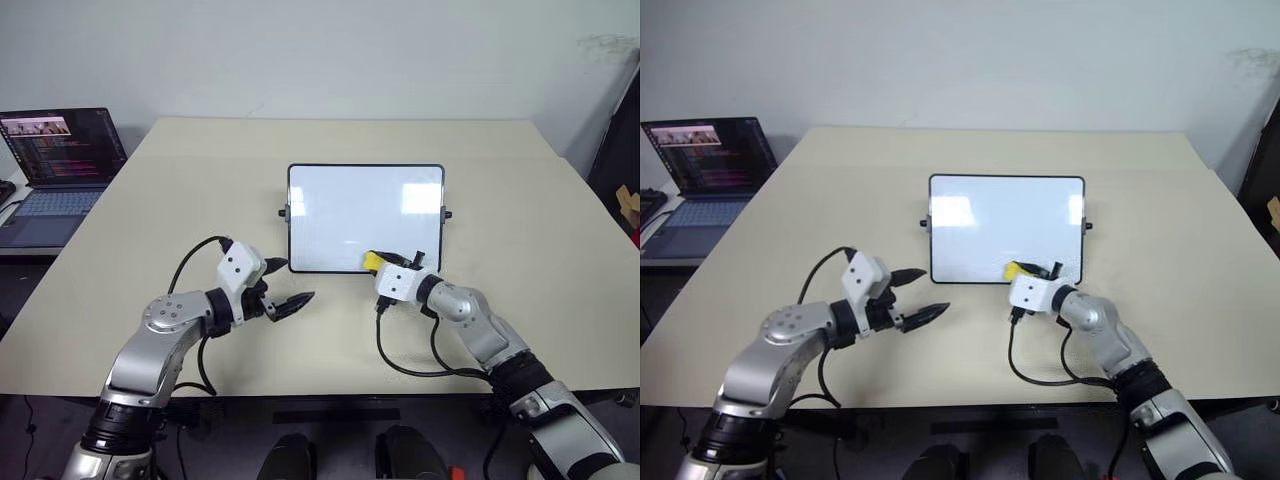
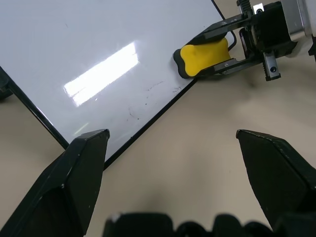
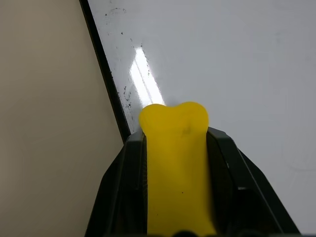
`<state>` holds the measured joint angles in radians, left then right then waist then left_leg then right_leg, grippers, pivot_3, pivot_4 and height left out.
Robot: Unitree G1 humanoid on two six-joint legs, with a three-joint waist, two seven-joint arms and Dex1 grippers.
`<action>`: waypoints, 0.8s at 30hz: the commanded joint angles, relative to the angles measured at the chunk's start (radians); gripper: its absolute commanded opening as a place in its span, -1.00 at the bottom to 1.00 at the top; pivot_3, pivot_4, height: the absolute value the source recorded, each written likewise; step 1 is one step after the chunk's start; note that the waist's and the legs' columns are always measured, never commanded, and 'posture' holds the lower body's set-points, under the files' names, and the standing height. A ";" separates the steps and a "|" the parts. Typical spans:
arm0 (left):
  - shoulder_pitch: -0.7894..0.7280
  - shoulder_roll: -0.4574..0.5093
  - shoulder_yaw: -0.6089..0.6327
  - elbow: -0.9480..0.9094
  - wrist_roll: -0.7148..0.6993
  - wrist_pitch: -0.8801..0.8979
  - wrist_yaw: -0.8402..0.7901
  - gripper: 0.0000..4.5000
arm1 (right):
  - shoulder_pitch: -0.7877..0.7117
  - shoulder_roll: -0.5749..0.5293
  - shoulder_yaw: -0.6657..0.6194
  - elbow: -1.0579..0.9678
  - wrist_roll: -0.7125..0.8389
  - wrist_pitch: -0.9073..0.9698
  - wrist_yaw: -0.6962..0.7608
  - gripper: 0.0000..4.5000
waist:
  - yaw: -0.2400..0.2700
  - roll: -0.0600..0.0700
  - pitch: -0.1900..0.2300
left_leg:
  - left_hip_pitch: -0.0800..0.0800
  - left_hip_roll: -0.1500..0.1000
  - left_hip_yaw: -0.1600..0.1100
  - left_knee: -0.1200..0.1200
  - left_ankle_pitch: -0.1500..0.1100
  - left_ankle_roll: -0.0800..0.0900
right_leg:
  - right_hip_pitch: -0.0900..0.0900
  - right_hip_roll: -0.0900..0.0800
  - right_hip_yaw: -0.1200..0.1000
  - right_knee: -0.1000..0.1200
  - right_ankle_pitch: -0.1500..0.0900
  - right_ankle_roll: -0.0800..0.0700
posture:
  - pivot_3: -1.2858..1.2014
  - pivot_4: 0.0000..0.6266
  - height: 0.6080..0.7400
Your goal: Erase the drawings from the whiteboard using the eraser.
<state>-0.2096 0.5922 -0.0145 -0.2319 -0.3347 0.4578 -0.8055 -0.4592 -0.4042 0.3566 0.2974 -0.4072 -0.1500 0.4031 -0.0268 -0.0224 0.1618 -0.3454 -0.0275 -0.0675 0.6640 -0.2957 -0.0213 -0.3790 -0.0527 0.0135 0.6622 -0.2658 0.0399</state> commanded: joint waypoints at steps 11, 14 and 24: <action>-0.099 -0.005 -0.006 -0.147 -0.095 0.131 -0.001 1.00 | 0.188 -0.014 -0.205 -0.448 0.217 0.186 0.063 -0.45 | -0.001 0.001 0.002 | -0.020 0.000 -0.001 -0.002 -0.001 -0.001 | -0.019 0.000 -0.001 -0.002 0.000 0.000 | 0.03 -0.52 1.00; -0.131 -0.002 -0.042 -0.158 -0.101 0.136 -0.025 1.00 | 0.271 -0.032 -0.284 -0.547 0.250 0.284 0.057 -0.45 | 0.004 0.001 0.002 | -0.022 0.000 -0.001 -0.003 -0.002 -0.003 | -0.021 -0.001 -0.001 -0.004 -0.001 0.001 | 0.03 -0.52 1.00; -0.279 -0.045 -0.251 -0.101 -0.050 0.070 -0.166 1.00 | 0.411 0.019 -0.529 -0.682 0.376 0.566 -0.037 -0.45 | 0.000 0.001 0.002 | -0.024 -0.001 0.002 -0.002 -0.003 -0.002 | -0.024 0.000 0.001 -0.003 -0.001 0.002 | 0.03 -0.52 1.00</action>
<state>-0.4582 0.5594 -0.2416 -0.3375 -0.3987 0.5609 -0.9507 -0.0448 -0.4028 -0.1295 -0.3352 -0.0641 0.3699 0.3923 -0.0266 -0.0211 0.1640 -0.3692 -0.0283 -0.0649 0.6616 -0.2986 -0.0228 -0.4029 -0.0530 0.0153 0.6600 -0.2671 0.0416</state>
